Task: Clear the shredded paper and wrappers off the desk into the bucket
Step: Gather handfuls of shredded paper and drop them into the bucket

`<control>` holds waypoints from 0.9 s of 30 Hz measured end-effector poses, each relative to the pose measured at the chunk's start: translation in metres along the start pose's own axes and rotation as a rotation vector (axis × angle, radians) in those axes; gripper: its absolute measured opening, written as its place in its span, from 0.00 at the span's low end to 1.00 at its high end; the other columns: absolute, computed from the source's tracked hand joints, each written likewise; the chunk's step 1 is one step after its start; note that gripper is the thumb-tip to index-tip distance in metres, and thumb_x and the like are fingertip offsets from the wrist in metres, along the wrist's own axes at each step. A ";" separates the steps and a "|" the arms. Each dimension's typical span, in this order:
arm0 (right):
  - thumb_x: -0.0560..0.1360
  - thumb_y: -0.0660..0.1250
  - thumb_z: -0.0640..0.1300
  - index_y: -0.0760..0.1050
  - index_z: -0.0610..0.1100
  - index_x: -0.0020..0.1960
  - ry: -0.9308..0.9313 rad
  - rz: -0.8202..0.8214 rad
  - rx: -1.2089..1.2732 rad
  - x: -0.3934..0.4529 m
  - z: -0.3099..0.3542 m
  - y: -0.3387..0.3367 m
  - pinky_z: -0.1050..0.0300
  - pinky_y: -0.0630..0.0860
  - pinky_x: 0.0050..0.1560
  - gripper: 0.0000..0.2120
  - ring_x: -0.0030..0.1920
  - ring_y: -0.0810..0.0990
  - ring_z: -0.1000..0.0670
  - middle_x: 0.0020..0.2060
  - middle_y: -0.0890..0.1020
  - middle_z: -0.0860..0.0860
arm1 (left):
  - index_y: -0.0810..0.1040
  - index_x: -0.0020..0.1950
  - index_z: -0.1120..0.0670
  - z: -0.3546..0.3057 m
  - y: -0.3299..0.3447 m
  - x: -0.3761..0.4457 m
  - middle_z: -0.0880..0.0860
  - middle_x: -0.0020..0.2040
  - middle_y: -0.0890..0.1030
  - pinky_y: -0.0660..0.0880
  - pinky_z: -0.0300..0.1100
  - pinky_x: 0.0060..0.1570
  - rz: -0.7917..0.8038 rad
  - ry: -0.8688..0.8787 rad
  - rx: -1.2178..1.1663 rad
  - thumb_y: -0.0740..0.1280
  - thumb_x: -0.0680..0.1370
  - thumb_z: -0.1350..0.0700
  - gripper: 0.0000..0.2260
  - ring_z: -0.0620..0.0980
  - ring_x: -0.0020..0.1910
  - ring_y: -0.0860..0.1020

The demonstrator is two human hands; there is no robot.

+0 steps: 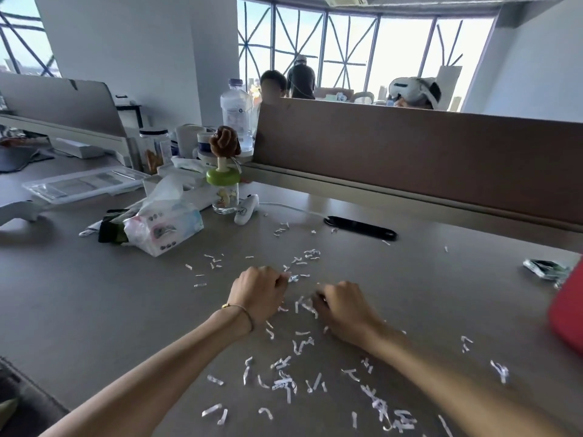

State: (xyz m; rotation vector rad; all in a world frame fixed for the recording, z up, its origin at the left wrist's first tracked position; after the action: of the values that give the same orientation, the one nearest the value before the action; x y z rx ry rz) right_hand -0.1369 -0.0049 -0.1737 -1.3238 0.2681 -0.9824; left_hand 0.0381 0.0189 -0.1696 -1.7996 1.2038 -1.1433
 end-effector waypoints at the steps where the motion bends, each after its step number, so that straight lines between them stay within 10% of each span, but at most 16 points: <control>1: 0.80 0.60 0.53 0.66 0.48 0.31 0.041 -0.020 0.049 0.002 -0.005 -0.004 0.50 0.66 0.33 0.20 0.29 0.74 0.43 0.25 0.72 0.48 | 0.74 0.37 0.61 -0.004 0.000 0.003 0.63 0.41 0.82 0.74 0.49 0.40 0.003 -0.003 -0.034 0.57 0.82 0.42 0.24 0.67 0.44 0.79; 4: 0.74 0.58 0.56 0.61 0.46 0.27 0.141 -0.114 0.122 0.007 -0.019 -0.026 0.50 0.61 0.32 0.21 0.27 0.65 0.47 0.22 0.62 0.48 | 0.68 0.29 0.56 -0.020 -0.002 0.013 0.60 0.34 0.80 0.75 0.49 0.39 0.009 0.004 -0.107 0.58 0.81 0.42 0.25 0.66 0.40 0.79; 11: 0.79 0.66 0.48 0.71 0.45 0.28 0.268 -0.288 0.174 0.008 -0.049 -0.111 0.52 0.70 0.33 0.21 0.29 0.77 0.45 0.22 0.75 0.51 | 0.64 0.26 0.57 -0.095 -0.028 0.033 0.52 0.24 0.66 0.66 0.45 0.35 -0.021 0.082 -0.200 0.60 0.83 0.46 0.28 0.61 0.31 0.70; 27: 0.81 0.63 0.46 0.67 0.46 0.26 0.492 -0.572 -0.030 -0.075 -0.154 -0.347 0.55 0.66 0.32 0.24 0.27 0.72 0.52 0.22 0.72 0.52 | 0.77 0.30 0.58 -0.350 -0.050 0.091 0.56 0.31 0.81 0.74 0.44 0.43 0.050 0.384 -0.473 0.60 0.82 0.48 0.24 0.59 0.38 0.79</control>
State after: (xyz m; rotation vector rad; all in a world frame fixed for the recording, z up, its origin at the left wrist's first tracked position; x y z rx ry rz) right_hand -0.4396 -0.0320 0.0667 -1.1899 0.2796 -1.7982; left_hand -0.2507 -0.0712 0.0352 -1.9183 1.8609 -1.2921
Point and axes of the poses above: each hand's wrist, its own x-axis towards the middle knuckle, its own y-axis out of the palm, z = x × y, the point moved 5 cm from there along x, towards the middle knuckle
